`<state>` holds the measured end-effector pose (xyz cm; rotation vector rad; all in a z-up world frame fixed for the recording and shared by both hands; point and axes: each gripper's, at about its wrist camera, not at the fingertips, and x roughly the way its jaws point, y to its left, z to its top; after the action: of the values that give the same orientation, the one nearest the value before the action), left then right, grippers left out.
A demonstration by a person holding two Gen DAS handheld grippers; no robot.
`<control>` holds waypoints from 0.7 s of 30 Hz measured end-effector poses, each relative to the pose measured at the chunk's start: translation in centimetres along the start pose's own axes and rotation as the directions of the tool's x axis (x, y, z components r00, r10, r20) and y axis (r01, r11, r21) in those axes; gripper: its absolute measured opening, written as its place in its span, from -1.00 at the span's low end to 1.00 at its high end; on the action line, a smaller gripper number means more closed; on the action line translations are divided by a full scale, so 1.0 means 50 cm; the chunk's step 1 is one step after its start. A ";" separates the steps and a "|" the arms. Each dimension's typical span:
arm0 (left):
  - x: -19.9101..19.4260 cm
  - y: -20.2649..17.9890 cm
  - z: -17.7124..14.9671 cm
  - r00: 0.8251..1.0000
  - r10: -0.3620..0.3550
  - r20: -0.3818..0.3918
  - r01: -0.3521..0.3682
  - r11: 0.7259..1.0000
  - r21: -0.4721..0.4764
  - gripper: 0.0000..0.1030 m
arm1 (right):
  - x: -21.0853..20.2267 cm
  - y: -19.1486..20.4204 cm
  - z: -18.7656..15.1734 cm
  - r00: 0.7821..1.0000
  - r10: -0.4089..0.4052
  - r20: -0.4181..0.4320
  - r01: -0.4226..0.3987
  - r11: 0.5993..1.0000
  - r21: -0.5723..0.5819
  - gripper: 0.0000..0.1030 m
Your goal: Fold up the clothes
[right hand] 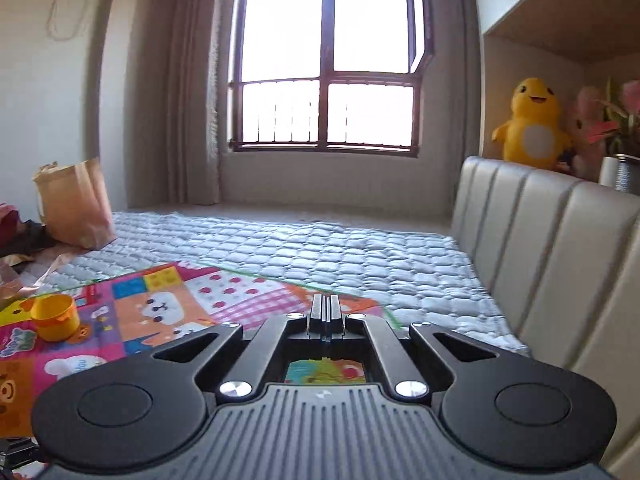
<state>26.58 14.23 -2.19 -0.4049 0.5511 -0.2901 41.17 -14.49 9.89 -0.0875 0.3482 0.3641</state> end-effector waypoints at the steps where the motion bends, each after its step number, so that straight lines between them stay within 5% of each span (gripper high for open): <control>1: -0.002 0.005 0.002 1.000 0.007 -0.004 -0.007 1.000 -0.004 1.00 | 0.018 0.024 -0.006 1.000 0.011 -0.016 -0.011 1.000 -0.023 -1.00; 5: -0.002 0.026 0.009 1.000 0.023 -0.021 -0.024 0.999 -0.026 1.00 | 0.064 0.107 -0.055 0.994 0.025 -0.110 -0.048 0.976 -0.214 -0.94; 9: -0.005 0.047 0.021 0.999 0.031 -0.014 -0.032 0.997 -0.075 1.00 | 0.092 0.148 -0.187 0.952 -0.058 -0.299 -0.069 0.916 -0.396 -0.48; 15: -0.008 0.047 0.025 0.999 0.038 -0.004 -0.038 0.996 -0.077 1.00 | 0.142 0.118 -0.328 0.911 -0.170 -0.377 0.024 0.931 -0.363 -0.18; 16: -0.006 0.047 0.024 0.999 0.038 -0.010 -0.039 0.997 -0.074 1.00 | 0.153 0.111 -0.339 0.909 -0.188 -0.372 0.041 0.929 -0.369 -0.18; 19: -0.001 0.050 0.023 0.999 0.038 -0.018 -0.039 0.996 -0.074 1.00 | 0.147 0.089 -0.305 0.924 -0.184 -0.335 0.070 0.943 -0.325 -0.82; 21: 0.001 0.054 0.023 0.999 0.041 -0.019 -0.042 0.996 -0.081 1.00 | 0.127 0.074 -0.254 0.942 -0.158 -0.296 0.077 0.961 -0.267 -0.82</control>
<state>27.69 16.89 -2.53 -0.4694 0.5893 -0.2320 41.37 -10.77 -4.30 -0.4186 0.6096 0.2728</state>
